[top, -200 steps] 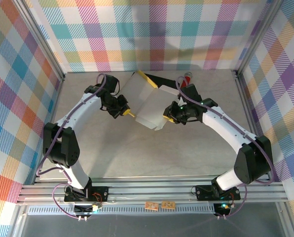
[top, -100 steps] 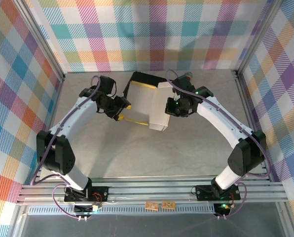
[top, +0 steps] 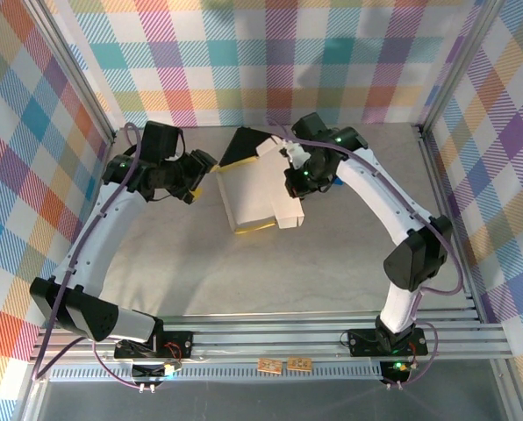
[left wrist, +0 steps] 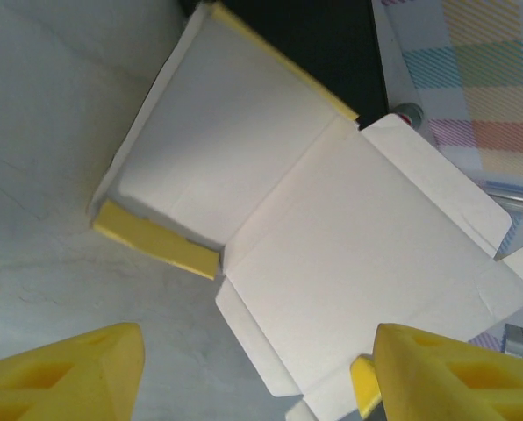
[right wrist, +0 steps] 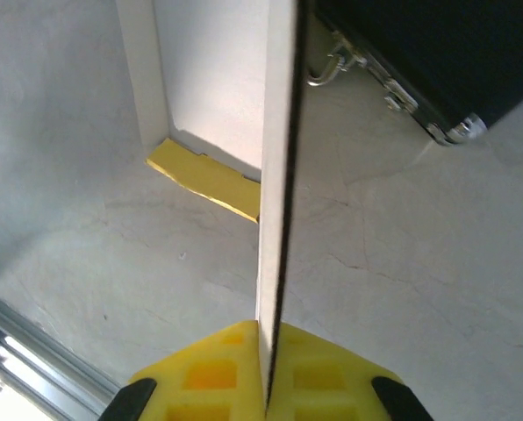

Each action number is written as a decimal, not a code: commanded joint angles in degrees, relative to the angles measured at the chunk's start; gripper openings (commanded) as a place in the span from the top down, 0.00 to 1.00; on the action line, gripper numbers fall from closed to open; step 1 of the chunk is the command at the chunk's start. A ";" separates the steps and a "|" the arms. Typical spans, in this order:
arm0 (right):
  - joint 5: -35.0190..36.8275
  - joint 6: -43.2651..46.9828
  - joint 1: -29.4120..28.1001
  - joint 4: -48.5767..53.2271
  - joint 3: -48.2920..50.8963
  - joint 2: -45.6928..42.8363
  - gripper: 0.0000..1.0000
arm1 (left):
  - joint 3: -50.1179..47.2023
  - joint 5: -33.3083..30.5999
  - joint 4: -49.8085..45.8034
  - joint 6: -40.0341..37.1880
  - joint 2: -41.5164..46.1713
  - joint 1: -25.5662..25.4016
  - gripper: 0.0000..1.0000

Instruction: Fold the paper box

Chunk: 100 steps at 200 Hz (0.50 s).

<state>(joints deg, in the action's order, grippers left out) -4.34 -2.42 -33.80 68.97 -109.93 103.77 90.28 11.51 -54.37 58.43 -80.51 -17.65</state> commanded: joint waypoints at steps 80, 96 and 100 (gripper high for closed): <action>33.04 19.32 -13.02 3.38 0.60 4.35 1.00 | -5.92 -12.31 -5.63 -9.07 3.46 1.21 0.36; 37.32 22.08 -14.71 1.25 0.86 5.48 1.00 | -7.30 -12.73 -4.96 -10.46 3.90 1.30 0.39; 38.50 22.64 -15.11 0.55 0.87 5.69 1.00 | -7.79 -12.86 -4.73 -10.74 4.02 1.26 0.39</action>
<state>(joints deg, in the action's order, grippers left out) 23.38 14.31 -46.74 72.42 -110.00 107.50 84.38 0.69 -59.02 50.37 -78.78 -17.41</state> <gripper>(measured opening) 0.065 0.624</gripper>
